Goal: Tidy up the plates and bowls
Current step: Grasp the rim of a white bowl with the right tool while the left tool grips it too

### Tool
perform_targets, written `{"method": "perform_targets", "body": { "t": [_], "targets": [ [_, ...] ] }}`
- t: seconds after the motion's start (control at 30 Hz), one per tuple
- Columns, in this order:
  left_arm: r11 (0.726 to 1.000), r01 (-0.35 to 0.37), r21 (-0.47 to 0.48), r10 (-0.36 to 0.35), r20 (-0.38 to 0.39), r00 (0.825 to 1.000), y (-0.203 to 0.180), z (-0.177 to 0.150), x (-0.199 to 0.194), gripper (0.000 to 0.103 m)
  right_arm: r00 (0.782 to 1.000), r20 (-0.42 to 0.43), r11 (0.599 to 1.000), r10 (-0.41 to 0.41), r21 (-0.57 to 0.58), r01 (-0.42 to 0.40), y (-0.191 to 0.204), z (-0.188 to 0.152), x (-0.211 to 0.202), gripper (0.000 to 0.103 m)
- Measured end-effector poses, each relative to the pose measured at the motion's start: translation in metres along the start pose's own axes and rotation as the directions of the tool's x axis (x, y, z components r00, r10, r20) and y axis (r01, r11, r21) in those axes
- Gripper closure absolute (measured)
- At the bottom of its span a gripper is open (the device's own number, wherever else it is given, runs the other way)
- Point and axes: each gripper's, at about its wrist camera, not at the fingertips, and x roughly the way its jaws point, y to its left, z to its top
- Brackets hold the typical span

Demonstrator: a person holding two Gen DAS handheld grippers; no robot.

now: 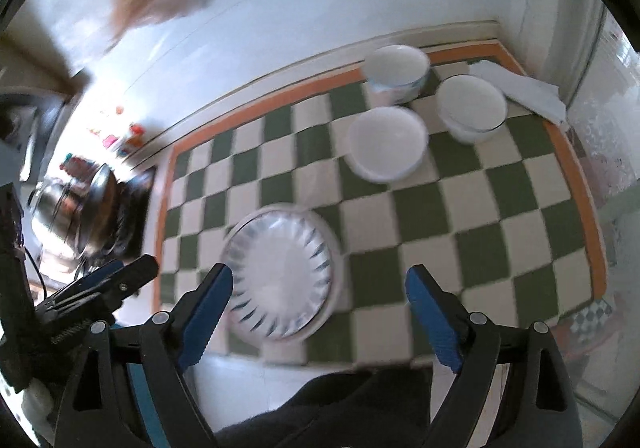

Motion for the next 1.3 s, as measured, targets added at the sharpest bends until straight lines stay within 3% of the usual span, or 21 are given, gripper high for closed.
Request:
{"method": "perform_targets", "body": {
  "t": [0.23,0.53,0.63,0.7,0.8,0.9,1.3],
  "targets": [
    [0.995,0.071,-0.067,-0.081,-0.163,0.983,-0.045,0.074,0.113,0.016,0.995,-0.096,0.996,0.002,0.094,0.007,-0.092,0.087,0.086,0.018],
    [0.992,0.088,-0.09,-0.113,-0.331,0.937,-0.083,0.118,0.216,0.051,0.963,-0.263,0.988,0.052,0.156,-0.01,-0.145,0.14,0.19,0.045],
    [0.994,0.082,-0.074,-0.103,-0.349,0.931,-0.091,0.122,0.232,0.061,0.956,-0.288,0.988,0.05,0.151,-0.006,-0.15,0.146,0.207,0.06],
    [0.996,0.073,-0.061,-0.09,-0.361,0.928,-0.095,0.122,0.238,0.075,0.952,-0.301,0.989,0.051,0.145,-0.007,-0.152,0.149,0.215,0.07],
    [0.997,0.064,-0.051,-0.079,-0.374,0.924,-0.099,0.121,0.246,0.084,0.946,-0.321,0.992,0.04,0.127,0.001,-0.153,0.151,0.224,0.087],
    [0.996,0.075,-0.047,-0.087,-0.373,0.924,-0.102,0.12,0.25,0.092,0.945,-0.326,0.993,0.038,0.118,0.0,-0.149,0.152,0.227,0.091],
    [0.998,0.058,-0.019,-0.061,-0.359,0.931,-0.111,0.117,0.242,0.093,0.948,-0.319,0.997,0.012,0.077,0.014,-0.132,0.15,0.221,0.092]
  ]
}}
